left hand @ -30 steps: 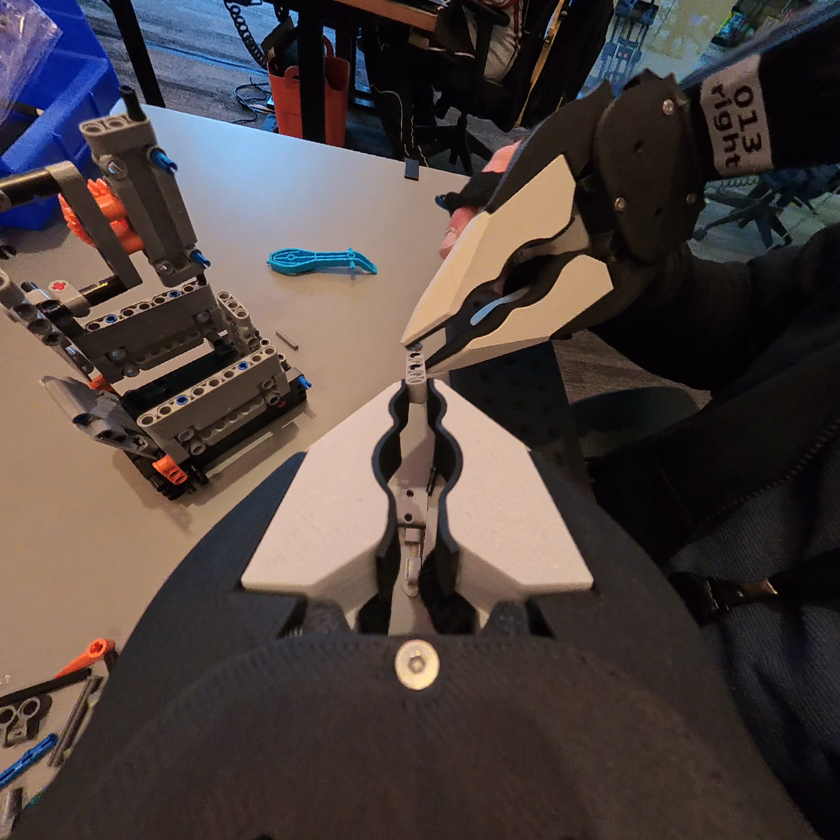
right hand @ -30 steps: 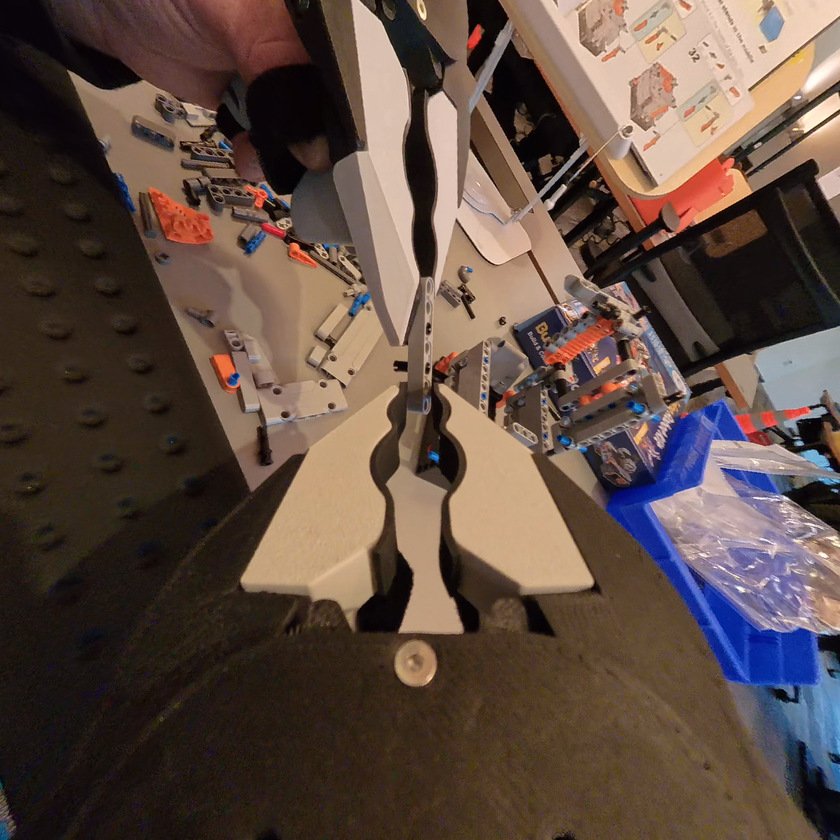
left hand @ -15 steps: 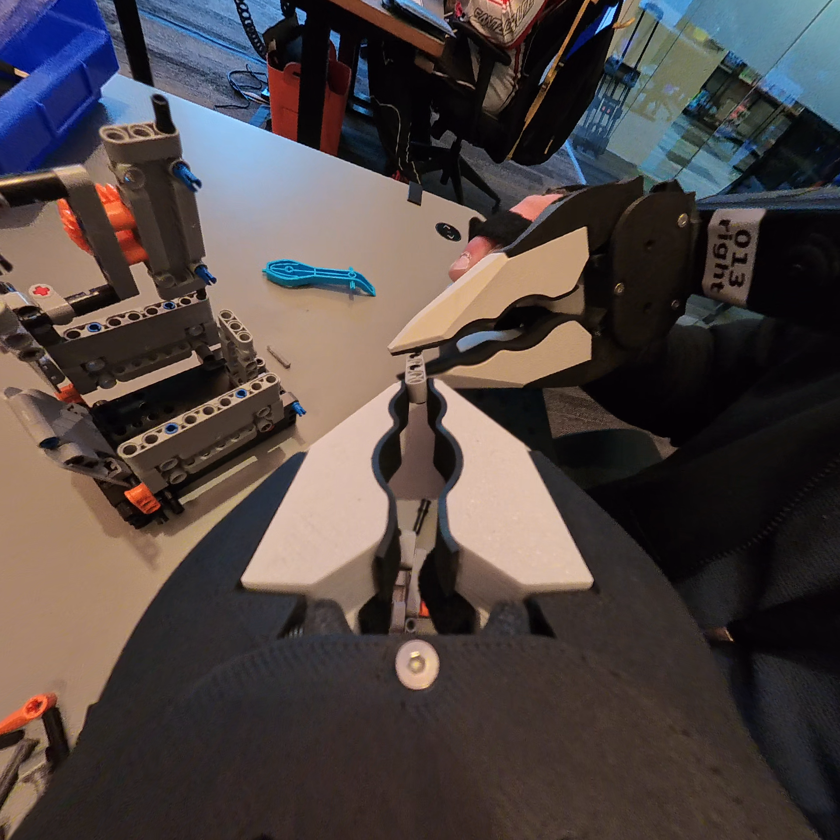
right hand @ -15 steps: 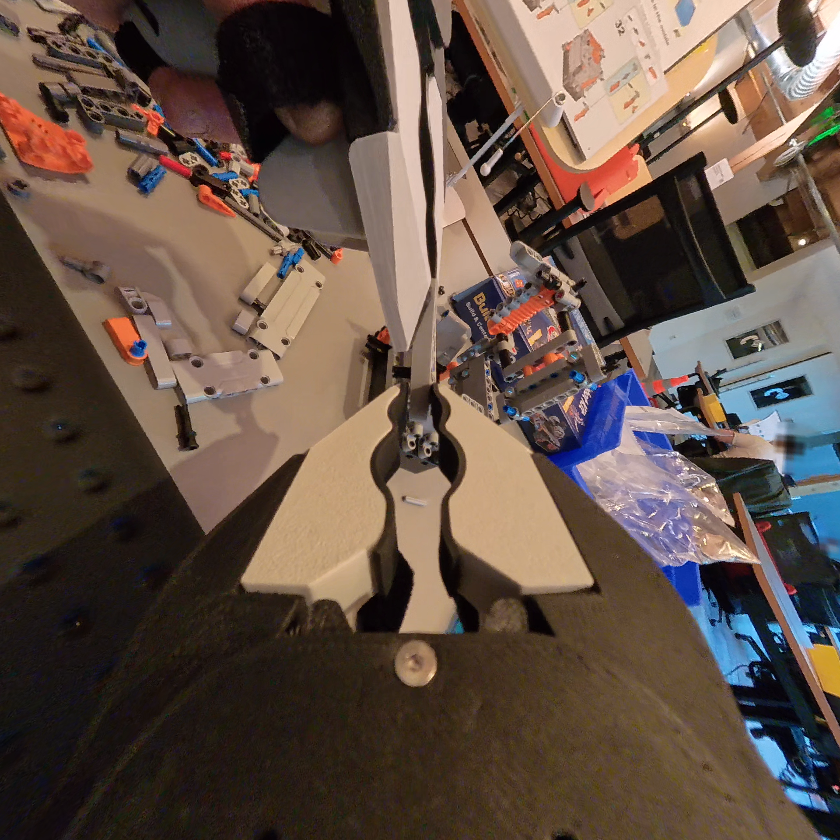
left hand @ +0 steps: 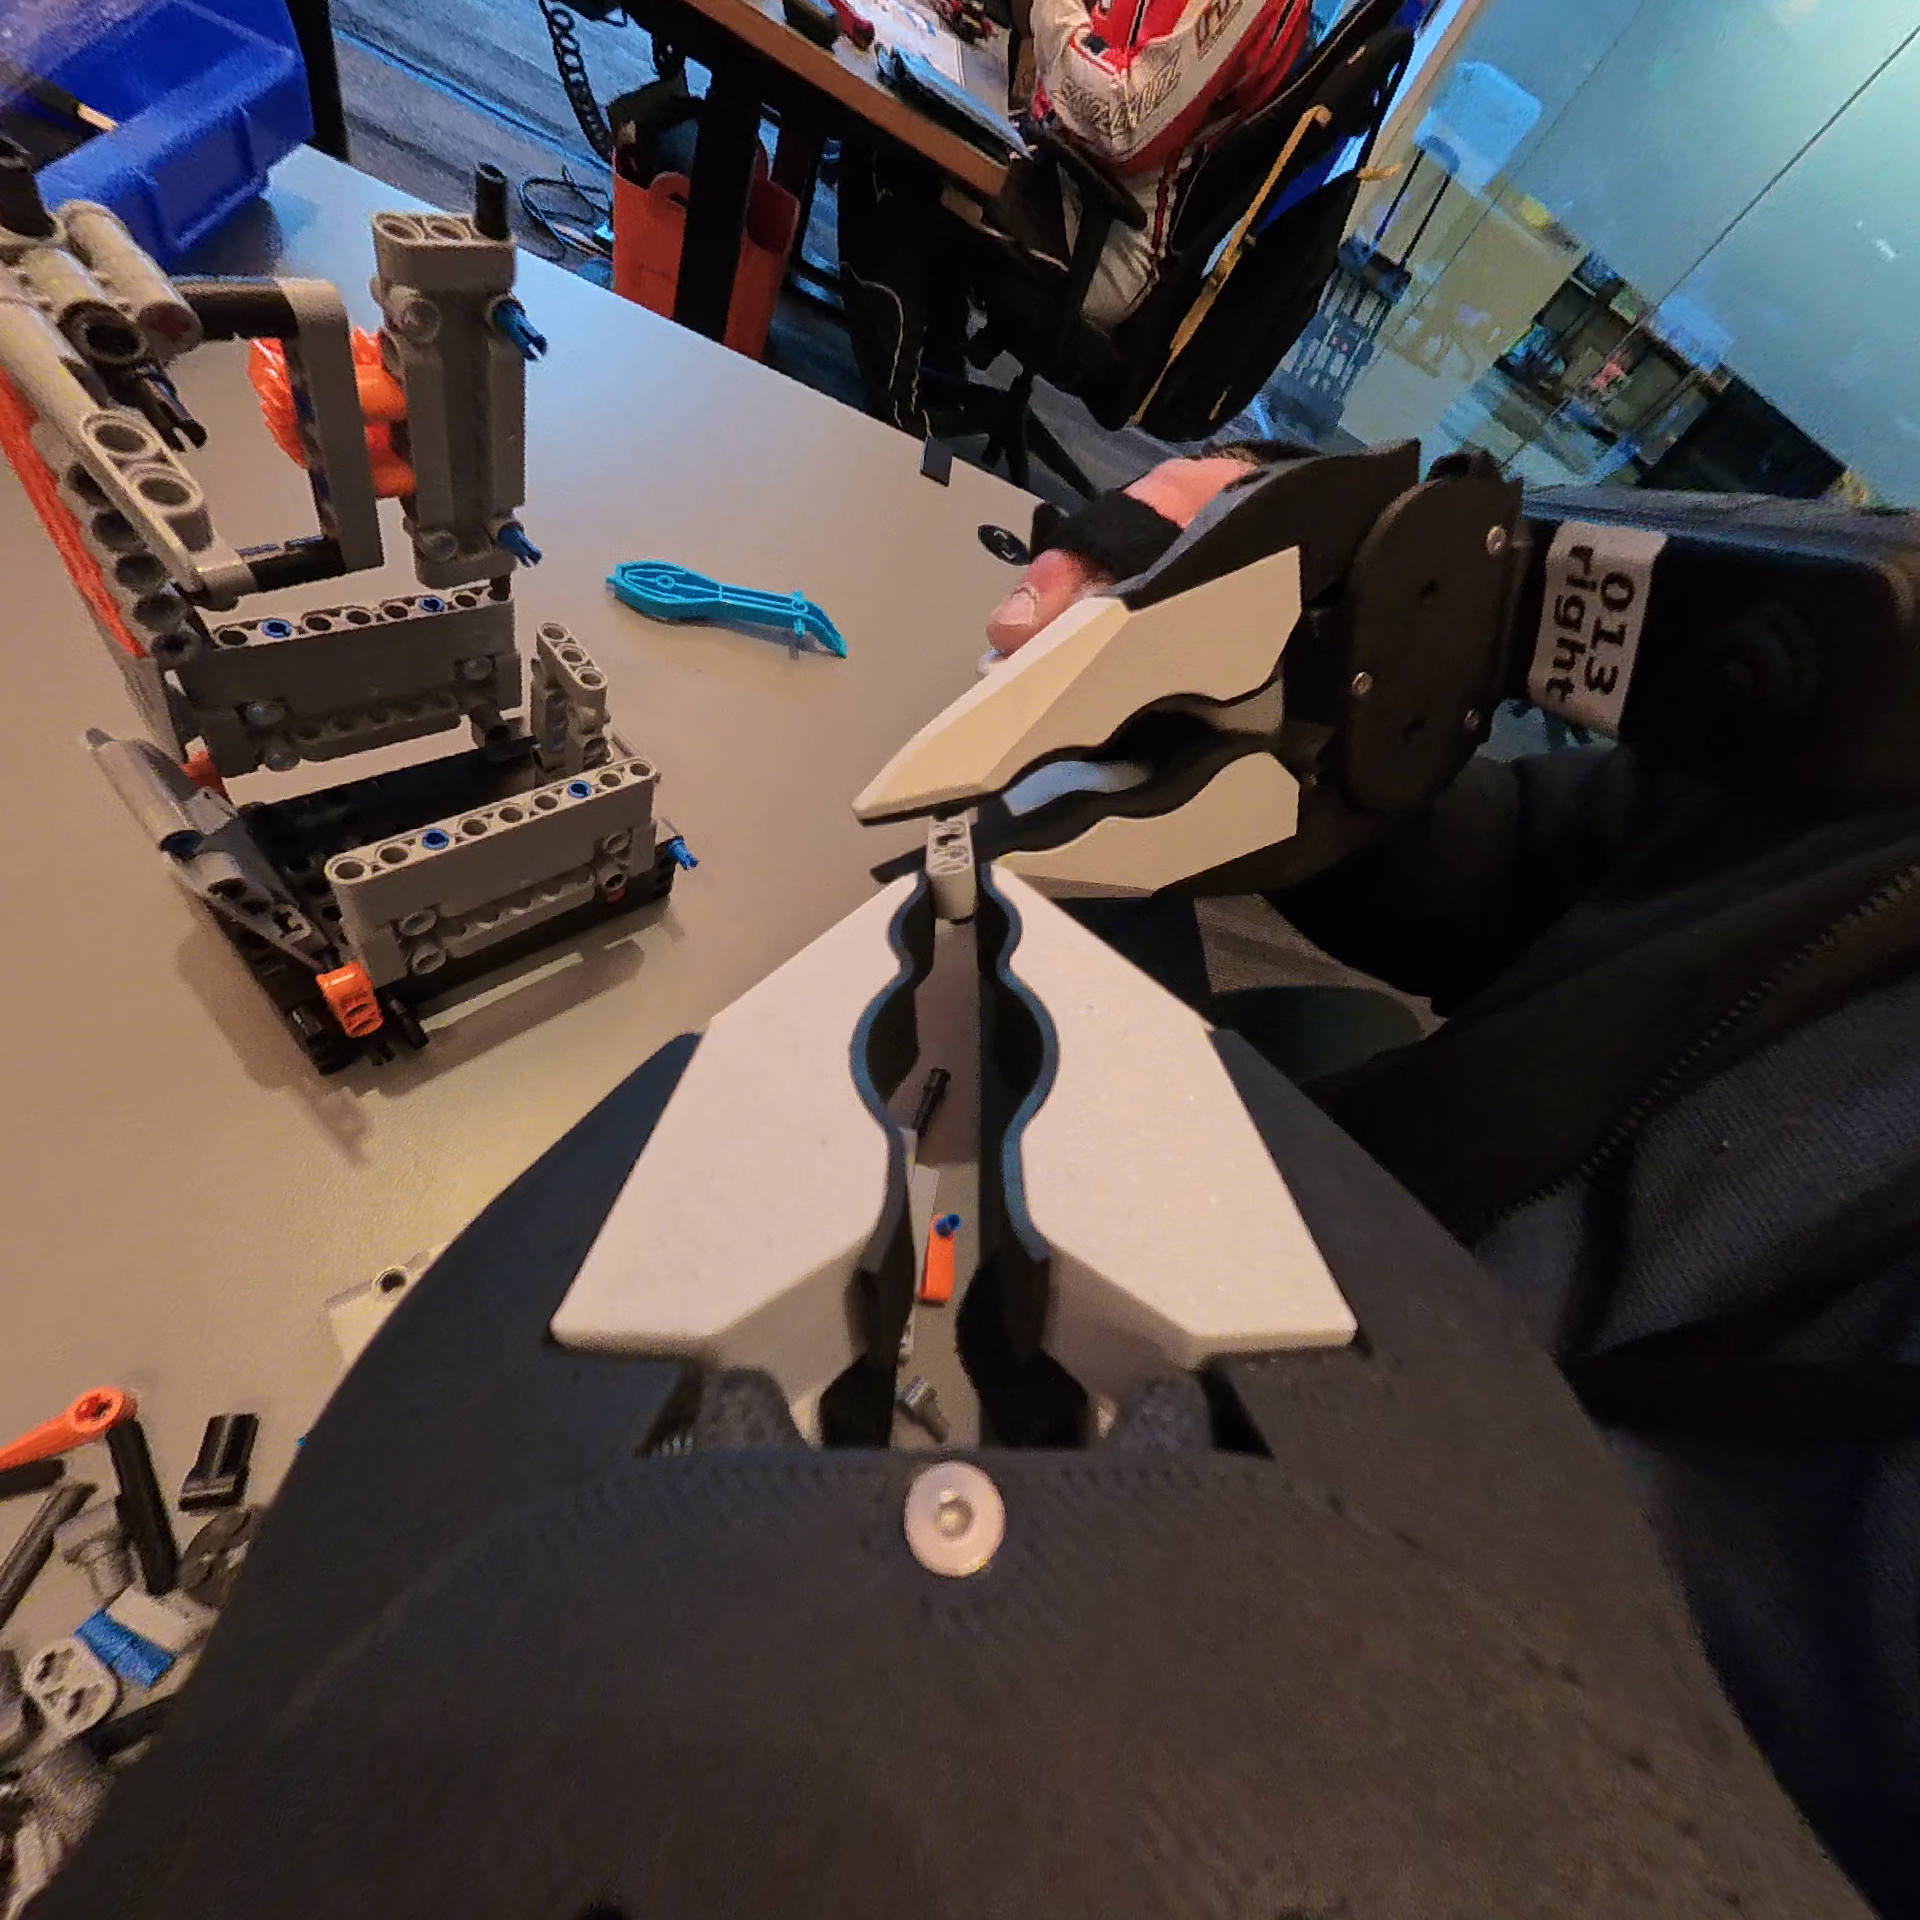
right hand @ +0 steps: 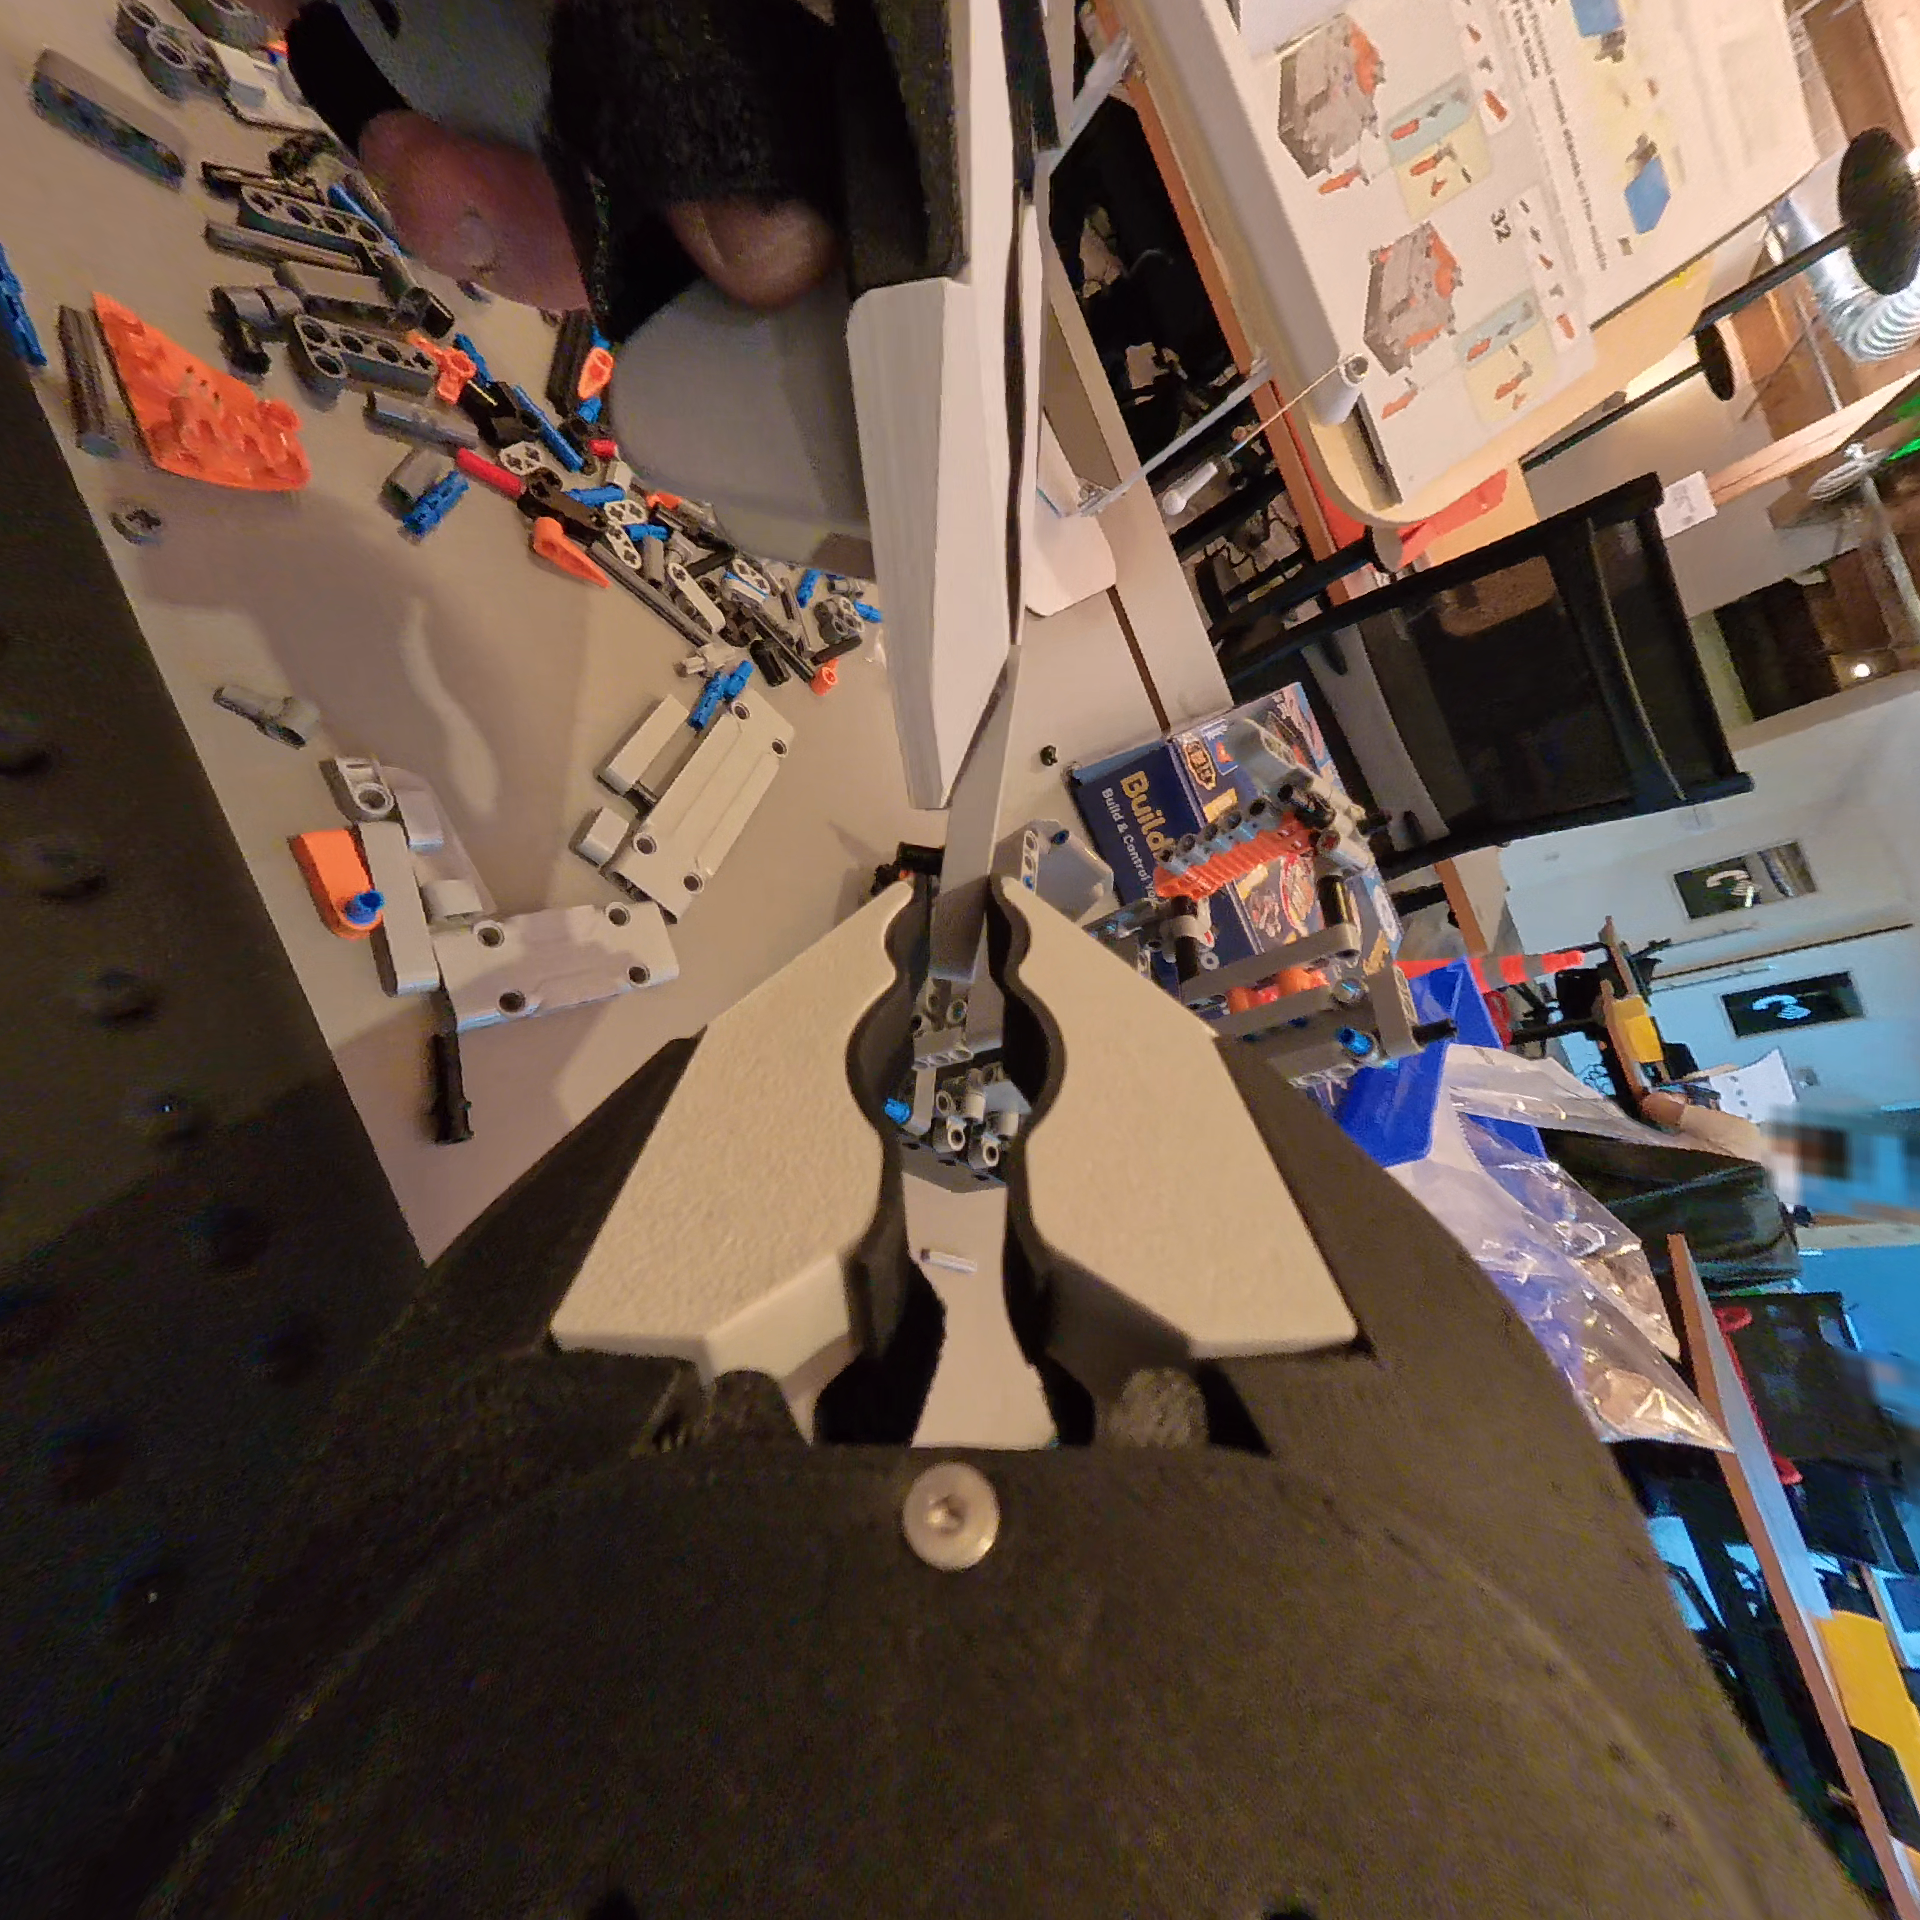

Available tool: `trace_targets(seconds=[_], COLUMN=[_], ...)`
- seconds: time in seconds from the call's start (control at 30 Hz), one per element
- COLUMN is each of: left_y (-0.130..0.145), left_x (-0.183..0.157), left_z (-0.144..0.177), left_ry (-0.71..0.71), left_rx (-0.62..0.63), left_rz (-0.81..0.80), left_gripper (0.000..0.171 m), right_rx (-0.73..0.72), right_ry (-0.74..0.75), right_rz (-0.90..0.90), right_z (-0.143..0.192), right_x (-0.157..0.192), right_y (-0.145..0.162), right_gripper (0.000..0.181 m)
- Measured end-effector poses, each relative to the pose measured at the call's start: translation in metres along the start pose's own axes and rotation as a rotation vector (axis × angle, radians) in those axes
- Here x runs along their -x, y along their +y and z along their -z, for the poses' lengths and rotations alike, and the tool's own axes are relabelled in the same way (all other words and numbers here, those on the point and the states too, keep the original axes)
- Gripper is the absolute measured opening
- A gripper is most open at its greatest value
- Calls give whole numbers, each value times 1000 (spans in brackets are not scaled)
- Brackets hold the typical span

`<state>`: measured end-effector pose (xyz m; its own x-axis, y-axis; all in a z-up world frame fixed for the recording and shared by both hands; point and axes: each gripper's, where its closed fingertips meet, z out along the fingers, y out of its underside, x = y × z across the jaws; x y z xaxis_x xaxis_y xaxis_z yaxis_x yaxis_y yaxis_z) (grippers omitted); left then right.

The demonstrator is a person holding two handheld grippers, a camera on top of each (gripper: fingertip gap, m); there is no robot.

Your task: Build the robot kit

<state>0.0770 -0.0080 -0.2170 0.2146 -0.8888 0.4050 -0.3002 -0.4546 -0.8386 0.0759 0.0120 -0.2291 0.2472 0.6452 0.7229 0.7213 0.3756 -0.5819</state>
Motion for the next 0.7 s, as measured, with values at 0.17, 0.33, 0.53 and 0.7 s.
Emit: trace_targets(seconds=[0.17,0.33,0.53,0.7], left_y=[1,1,-10,-10], left_x=[1,5,3,7], left_z=[7,12,23,25], left_ry=[-8,-40,-27,-19], left_rx=[-10,-12,-94,-117], left_rz=[-36,-58,-69,-32], left_gripper=[5,5,10,7], right_rx=[-11,-4,-40,-35], right_ry=[-37,-56,-76,-79], right_rz=[-40,-58,-104,-112], right_z=[-4,-10,-14,-17], right_x=[2,2,-2,-2], right_y=[-6,-8,-16,-16], right_gripper=[8,7,6,7])
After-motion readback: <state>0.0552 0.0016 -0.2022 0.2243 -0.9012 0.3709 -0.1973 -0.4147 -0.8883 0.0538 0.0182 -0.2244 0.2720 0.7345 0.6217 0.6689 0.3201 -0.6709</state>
